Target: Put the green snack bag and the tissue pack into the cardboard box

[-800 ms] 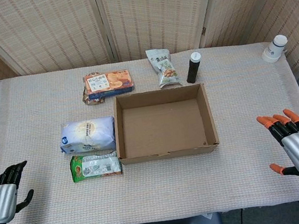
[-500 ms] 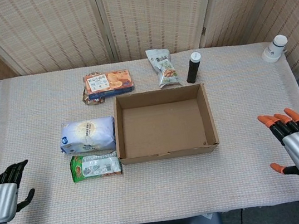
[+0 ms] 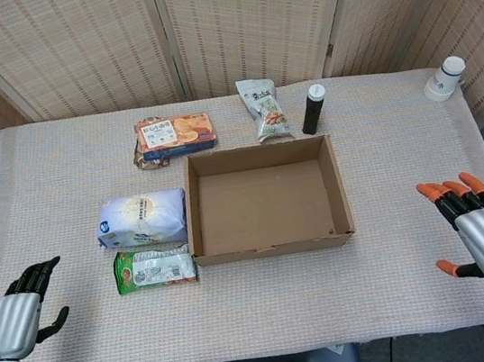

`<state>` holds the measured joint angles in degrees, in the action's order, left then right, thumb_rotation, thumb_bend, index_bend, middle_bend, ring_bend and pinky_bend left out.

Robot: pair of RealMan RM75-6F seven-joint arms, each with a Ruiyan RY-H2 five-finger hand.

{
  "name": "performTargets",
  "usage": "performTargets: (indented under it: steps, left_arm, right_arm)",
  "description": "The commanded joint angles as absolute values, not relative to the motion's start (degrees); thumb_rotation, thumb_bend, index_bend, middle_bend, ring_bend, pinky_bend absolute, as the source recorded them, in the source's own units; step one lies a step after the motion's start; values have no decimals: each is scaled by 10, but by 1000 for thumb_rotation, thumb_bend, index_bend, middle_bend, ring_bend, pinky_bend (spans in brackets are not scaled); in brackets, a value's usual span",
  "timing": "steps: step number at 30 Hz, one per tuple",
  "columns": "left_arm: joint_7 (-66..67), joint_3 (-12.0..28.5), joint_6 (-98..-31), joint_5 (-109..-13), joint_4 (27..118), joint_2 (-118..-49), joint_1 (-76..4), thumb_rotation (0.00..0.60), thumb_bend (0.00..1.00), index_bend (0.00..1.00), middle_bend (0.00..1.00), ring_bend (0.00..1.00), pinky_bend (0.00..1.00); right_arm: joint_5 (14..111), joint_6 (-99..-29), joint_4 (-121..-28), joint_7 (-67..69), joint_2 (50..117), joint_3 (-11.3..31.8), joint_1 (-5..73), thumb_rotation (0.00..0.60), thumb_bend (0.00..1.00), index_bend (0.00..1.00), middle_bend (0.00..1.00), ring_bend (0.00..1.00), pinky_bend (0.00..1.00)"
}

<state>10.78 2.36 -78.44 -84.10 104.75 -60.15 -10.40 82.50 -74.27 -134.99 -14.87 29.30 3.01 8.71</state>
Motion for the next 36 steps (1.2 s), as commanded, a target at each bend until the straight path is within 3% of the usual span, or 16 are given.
performTargets:
  steps: [1,7,16,27,36]
  left_arm:
    - [151,21,-756,-836,1134,-567,-121,600,305,72,131,120,297]
    - [205,6,-762,-906,1177,-604,-128,600,304,81,140,119,302]
    - [246,-22,-724,-951,1108,-688,-142,600,303,149,164,134,316]
    - [268,2,-676,-912,1083,-715,-177,600,304,183,168,135,308]
    - [277,46,-612,-812,1039,-753,-229,600,304,176,163,133,305]
  right_arm:
    - [816,-739,-1350,-152,295,33,91,600,65,84,112,0,0]
    - [819,-733,-1350,-158,299,30,93,600,65,84,112,0,0]
    - [831,-742,-1350,-154,299,26,87,600,65,87,112,0,0]
    - [828,-746,-1350,-148,294,29,87,600,65,87,112,0,0]
    - [808,-740,-1350,-156,296,33,94,600,65,86,112,0,0]
